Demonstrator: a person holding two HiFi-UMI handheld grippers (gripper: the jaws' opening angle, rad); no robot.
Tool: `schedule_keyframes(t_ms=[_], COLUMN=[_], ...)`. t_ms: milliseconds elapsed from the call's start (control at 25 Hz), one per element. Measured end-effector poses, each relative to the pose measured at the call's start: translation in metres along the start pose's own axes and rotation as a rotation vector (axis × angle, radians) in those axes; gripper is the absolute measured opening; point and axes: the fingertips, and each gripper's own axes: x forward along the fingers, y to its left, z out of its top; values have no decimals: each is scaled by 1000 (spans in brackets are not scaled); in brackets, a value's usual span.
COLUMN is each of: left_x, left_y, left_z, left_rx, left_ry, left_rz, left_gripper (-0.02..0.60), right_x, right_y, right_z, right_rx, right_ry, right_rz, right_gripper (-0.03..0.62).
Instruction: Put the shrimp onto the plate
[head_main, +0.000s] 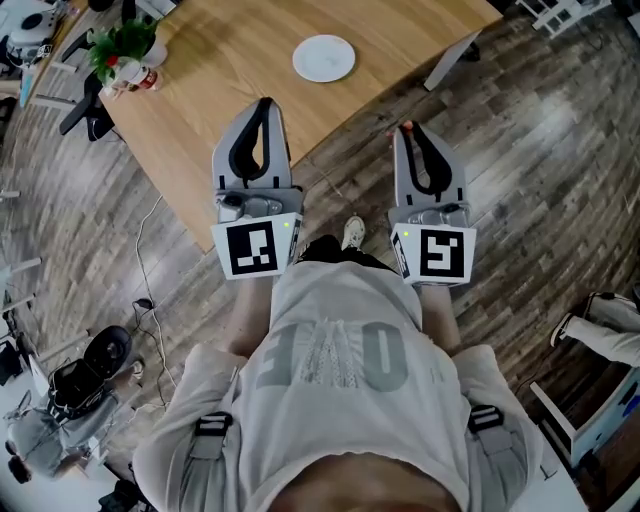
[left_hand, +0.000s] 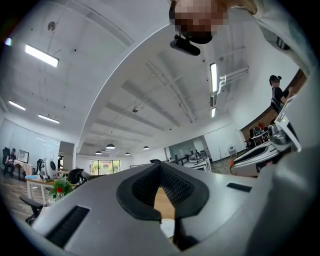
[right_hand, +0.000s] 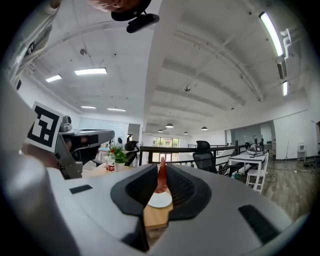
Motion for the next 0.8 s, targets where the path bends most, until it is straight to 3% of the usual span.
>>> schedule_keyframes(t_ms=[320,640,800], left_x=[33,78,109], left_y=[6,27,47], left_z=[-26,-22,-26], left_rx=[-26,-53,-67], left_ry=[59,-52,-65], left_rz=[-10,5,30], left_gripper=[6,6,6], right_x=[41,77,121], right_y=[-4,-13,-17], right_z=[-5,5,12], right_rx=[-2,-69,-95], right_ry=[25,-11,-12], right_rz=[46,44,72], right_gripper=[63,63,63])
